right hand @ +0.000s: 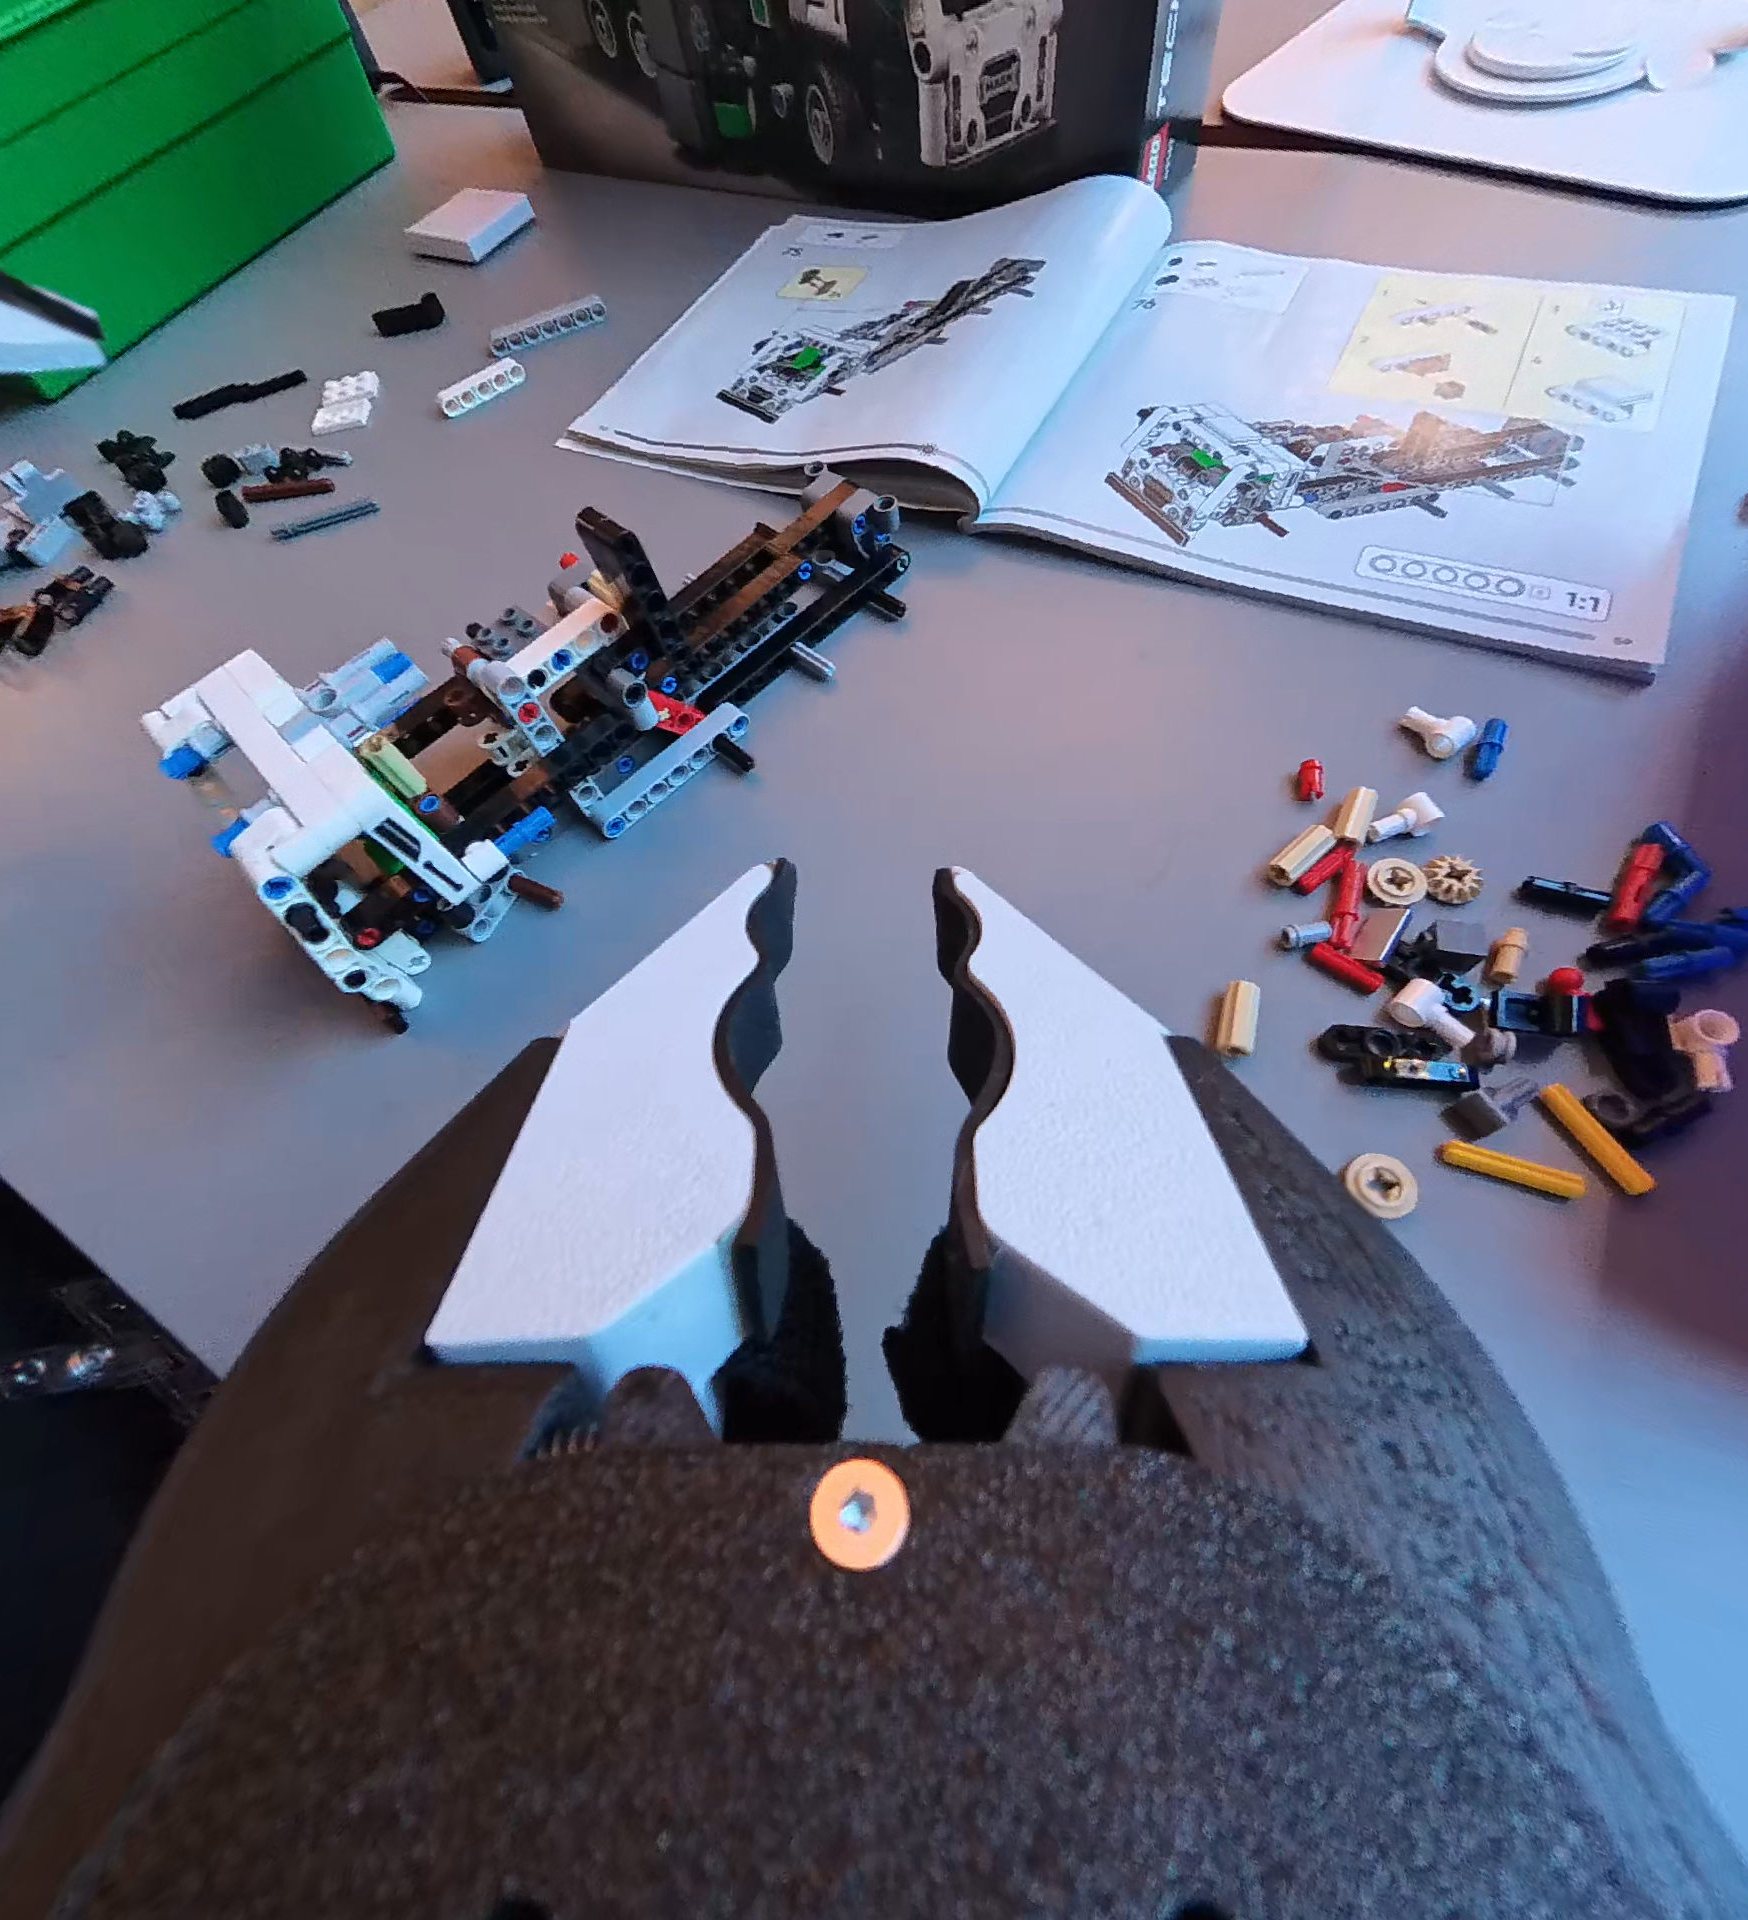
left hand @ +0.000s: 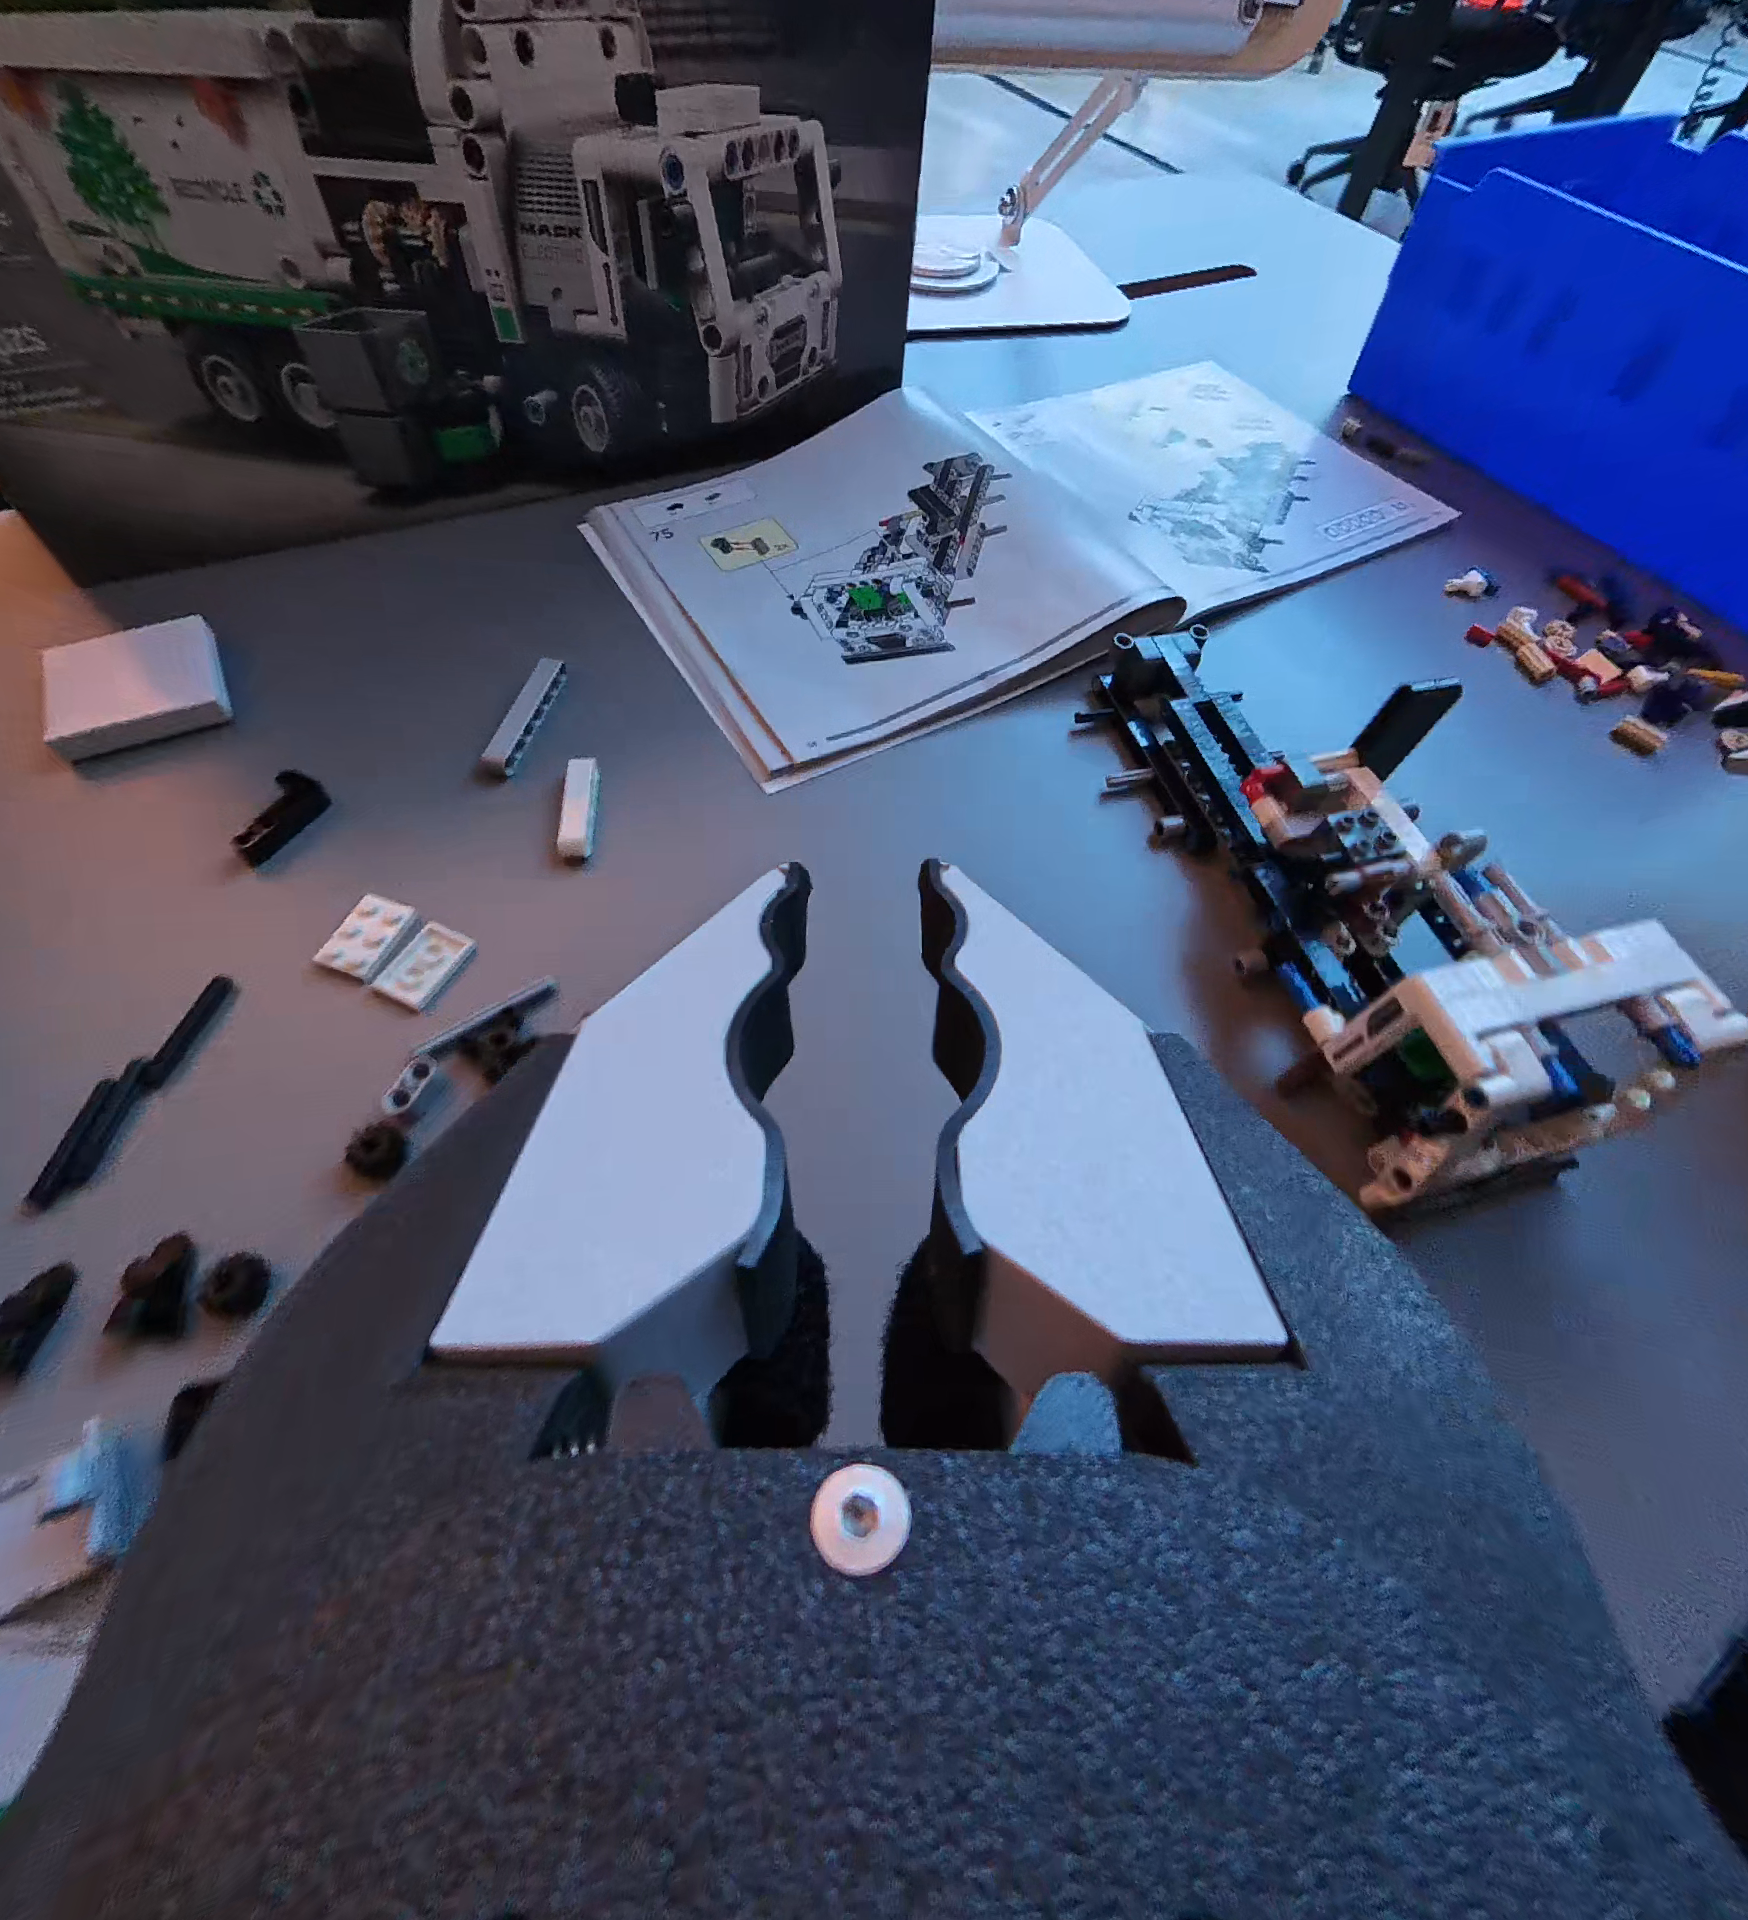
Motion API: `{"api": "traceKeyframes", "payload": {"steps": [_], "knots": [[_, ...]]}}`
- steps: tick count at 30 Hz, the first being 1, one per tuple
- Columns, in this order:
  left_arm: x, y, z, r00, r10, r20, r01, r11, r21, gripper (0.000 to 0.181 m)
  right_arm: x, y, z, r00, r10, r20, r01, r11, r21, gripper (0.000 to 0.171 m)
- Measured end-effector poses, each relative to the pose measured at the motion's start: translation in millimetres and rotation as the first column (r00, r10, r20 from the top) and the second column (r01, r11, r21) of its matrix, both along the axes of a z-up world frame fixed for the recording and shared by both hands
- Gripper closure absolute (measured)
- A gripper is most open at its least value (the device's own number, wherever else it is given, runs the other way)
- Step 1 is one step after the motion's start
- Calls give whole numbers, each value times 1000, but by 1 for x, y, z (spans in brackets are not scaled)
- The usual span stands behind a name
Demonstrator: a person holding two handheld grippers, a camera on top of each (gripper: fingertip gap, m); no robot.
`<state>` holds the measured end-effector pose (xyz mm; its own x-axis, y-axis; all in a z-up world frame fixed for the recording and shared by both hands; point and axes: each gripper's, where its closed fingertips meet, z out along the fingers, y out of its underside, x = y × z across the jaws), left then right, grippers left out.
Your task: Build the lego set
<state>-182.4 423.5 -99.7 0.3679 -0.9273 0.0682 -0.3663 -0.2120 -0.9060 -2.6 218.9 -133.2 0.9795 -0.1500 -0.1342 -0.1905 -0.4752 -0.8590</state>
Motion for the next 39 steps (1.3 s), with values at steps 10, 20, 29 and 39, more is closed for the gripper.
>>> {"api": "traceKeyframes", "payload": {"steps": [10,20,29,39], "knots": [[59,21,2,998,-69,-2,69,997,-38,163,22,12,-7,999,-25,-34,25,1000,-9,146],[82,39,-9,996,-80,-40,79,996,-27,165,28,16,-12,1000,-24,-18,23,999,-31,148],[71,47,-13,997,-62,-35,60,997,-47,164,26,32,-11,1000,9,-15,-9,999,-35,149],[67,46,-16,998,-57,-26,55,996,-71,165,23,36,-15,1000,24,-15,-25,998,-58,149]]}}
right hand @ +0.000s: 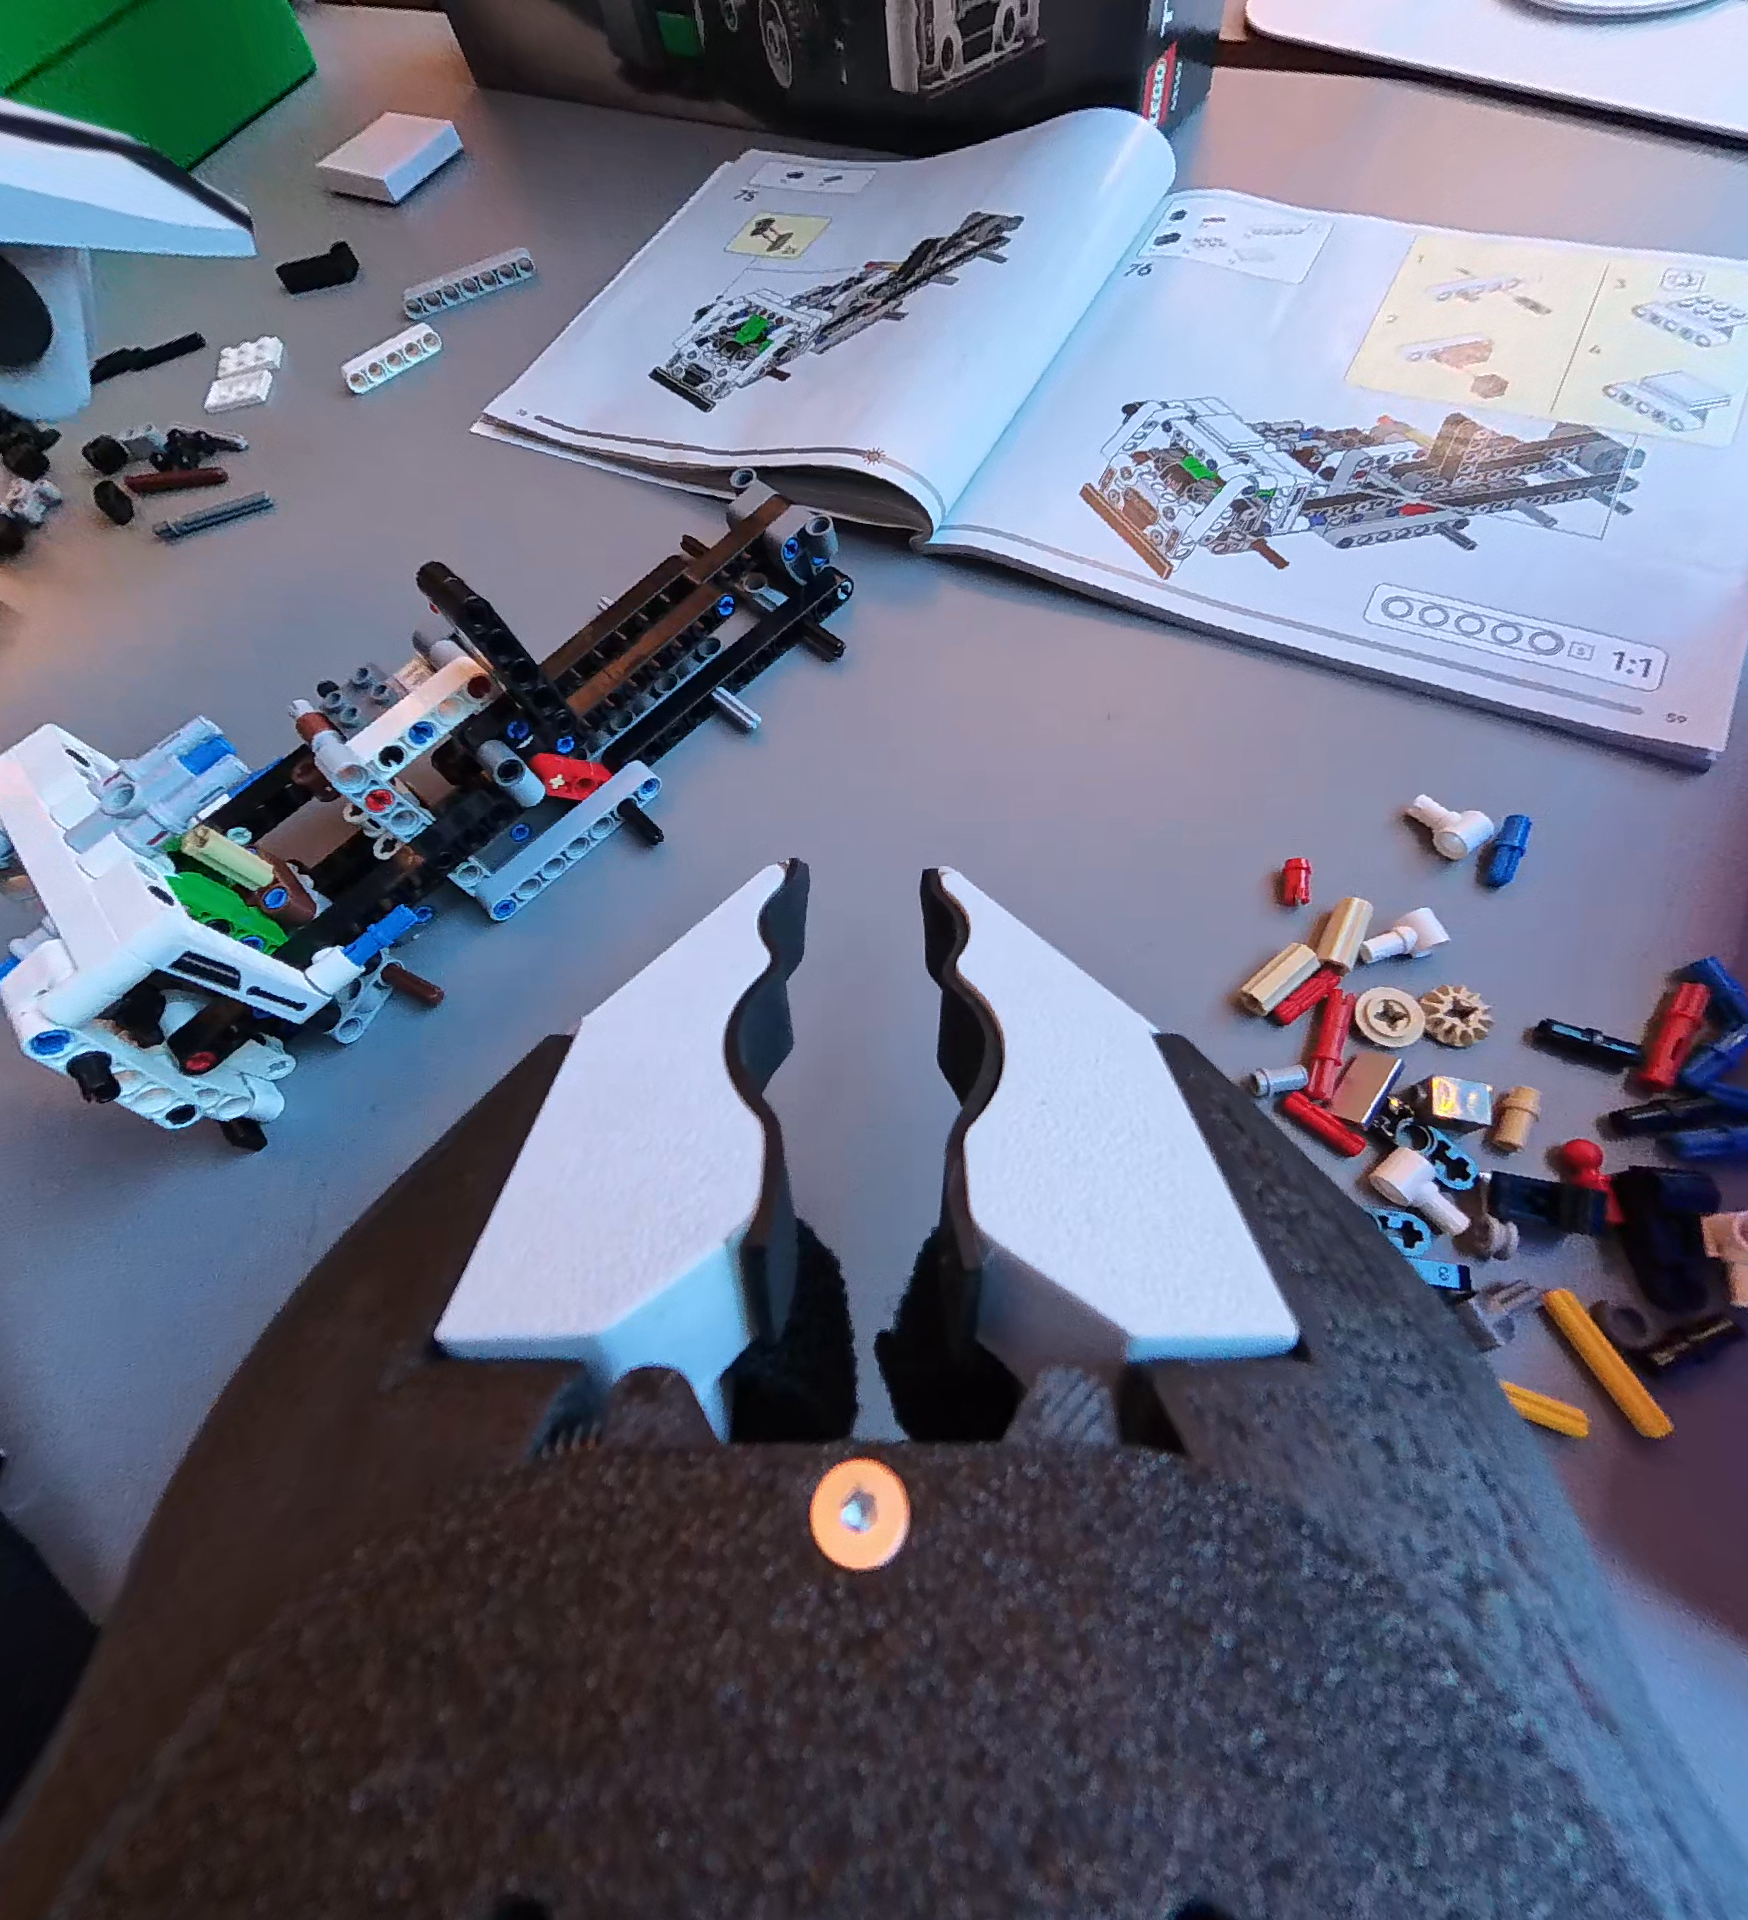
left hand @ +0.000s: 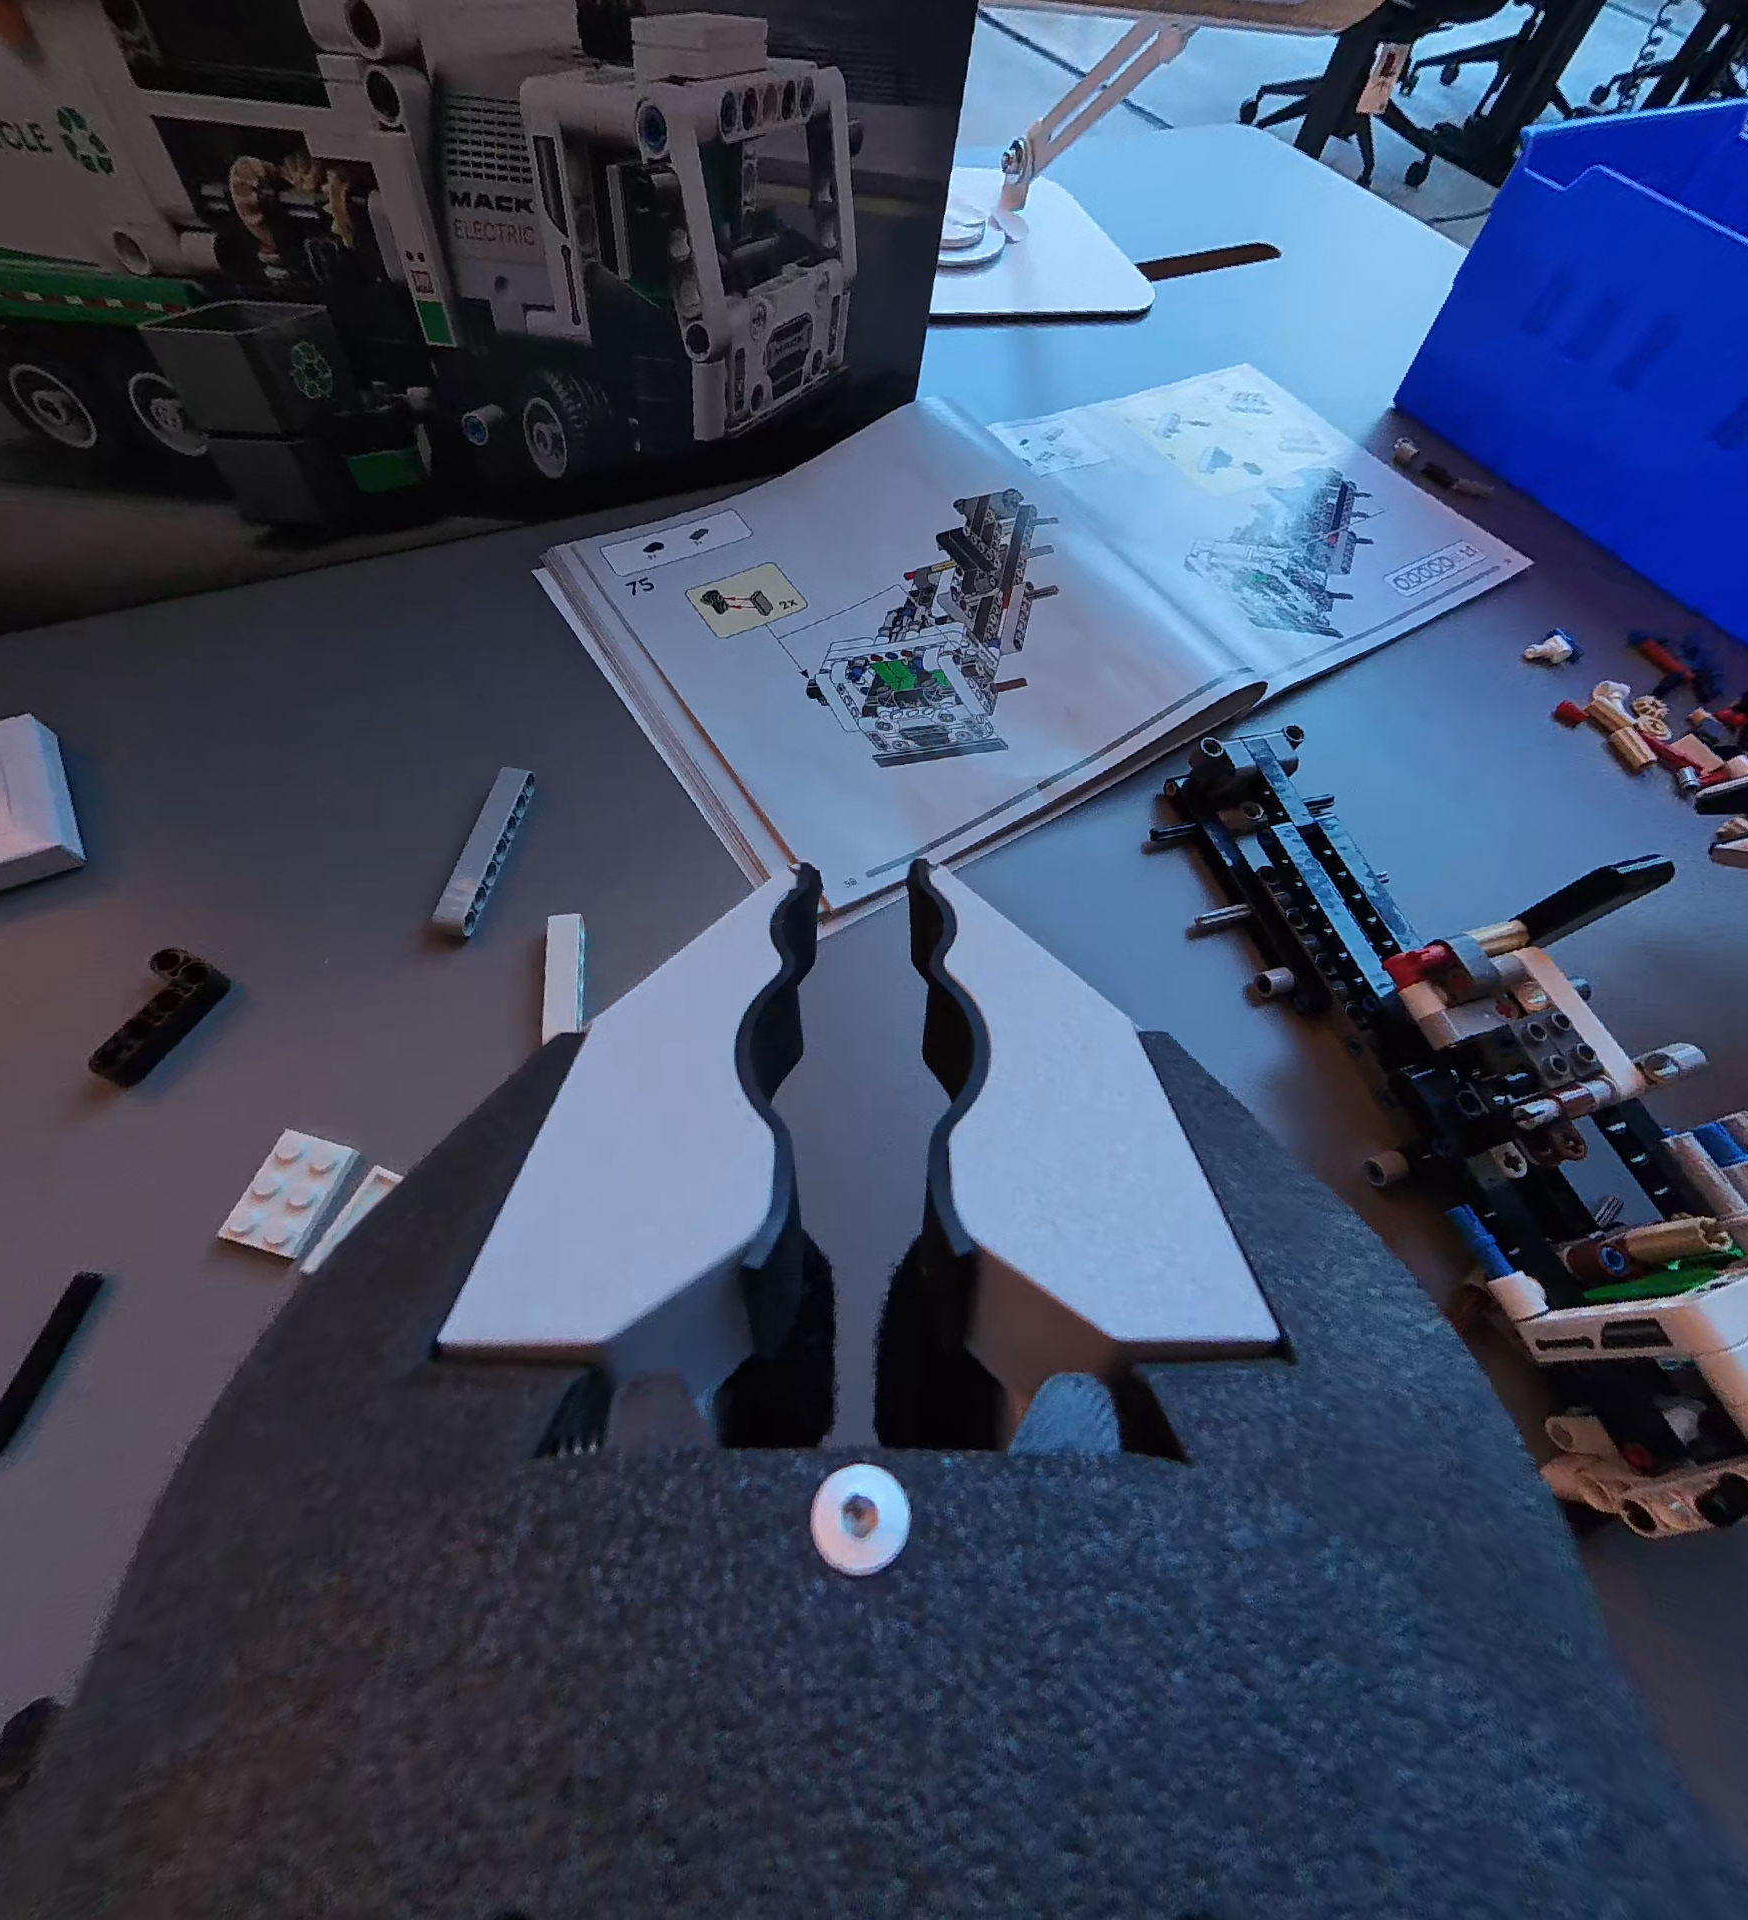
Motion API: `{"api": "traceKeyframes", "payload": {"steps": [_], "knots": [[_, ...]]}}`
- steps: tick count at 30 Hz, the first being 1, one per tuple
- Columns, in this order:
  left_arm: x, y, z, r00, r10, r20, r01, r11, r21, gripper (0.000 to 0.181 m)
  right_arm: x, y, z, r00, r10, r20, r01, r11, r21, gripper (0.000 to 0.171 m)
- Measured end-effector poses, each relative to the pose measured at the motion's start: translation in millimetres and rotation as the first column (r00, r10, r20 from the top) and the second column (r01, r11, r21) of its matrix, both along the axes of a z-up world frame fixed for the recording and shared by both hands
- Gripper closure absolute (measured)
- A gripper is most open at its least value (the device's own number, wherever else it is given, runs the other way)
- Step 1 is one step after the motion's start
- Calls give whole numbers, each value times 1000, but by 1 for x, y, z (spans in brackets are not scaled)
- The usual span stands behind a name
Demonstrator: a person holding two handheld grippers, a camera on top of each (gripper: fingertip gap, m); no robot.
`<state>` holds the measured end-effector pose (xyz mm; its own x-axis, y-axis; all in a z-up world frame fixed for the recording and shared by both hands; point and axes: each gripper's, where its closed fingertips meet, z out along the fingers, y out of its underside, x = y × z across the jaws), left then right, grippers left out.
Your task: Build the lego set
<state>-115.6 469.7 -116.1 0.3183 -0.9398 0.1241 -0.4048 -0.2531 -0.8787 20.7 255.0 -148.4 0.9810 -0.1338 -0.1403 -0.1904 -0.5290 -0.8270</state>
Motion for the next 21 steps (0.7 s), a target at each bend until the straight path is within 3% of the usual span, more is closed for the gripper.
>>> {"api": "traceKeyframes", "payload": {"steps": [11,16,21], "knots": [[23,-19,2,999,-20,26,22,998,-61,164,2,4,18,998,59,-32,-58,998,33,149],[31,-33,-6,998,-62,2,62,994,-86,163,3,14,37,992,112,57,-114,993,22,149],[-4,-37,13,999,-49,16,50,999,-12,161,-4,20,39,995,97,18,-98,993,66,150]]}}
